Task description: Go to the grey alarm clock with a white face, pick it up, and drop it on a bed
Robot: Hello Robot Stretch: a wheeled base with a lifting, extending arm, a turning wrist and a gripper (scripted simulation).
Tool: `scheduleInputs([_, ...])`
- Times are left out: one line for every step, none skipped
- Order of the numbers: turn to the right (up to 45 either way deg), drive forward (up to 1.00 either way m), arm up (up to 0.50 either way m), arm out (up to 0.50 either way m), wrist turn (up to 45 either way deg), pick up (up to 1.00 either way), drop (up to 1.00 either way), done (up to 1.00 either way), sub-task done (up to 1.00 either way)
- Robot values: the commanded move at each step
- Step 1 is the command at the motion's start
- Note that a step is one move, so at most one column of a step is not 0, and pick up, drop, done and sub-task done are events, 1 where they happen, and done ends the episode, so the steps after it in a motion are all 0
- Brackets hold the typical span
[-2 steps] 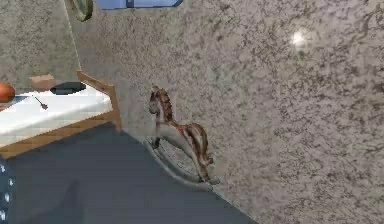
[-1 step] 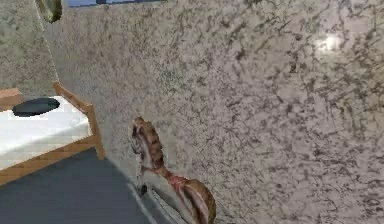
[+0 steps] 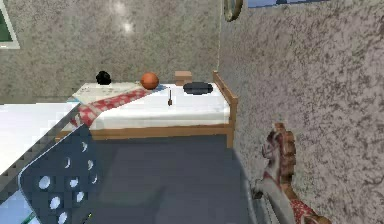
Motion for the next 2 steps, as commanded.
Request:
scheduleInputs([0.0, 0.3, 0.0, 0.0, 0.0, 0.0, 0.0, 0.0, 0.0])
scheduleInputs([-15.0, 0.0, 0.0, 0.0, 0.0, 0.0, 0.0, 0.0, 0.0])
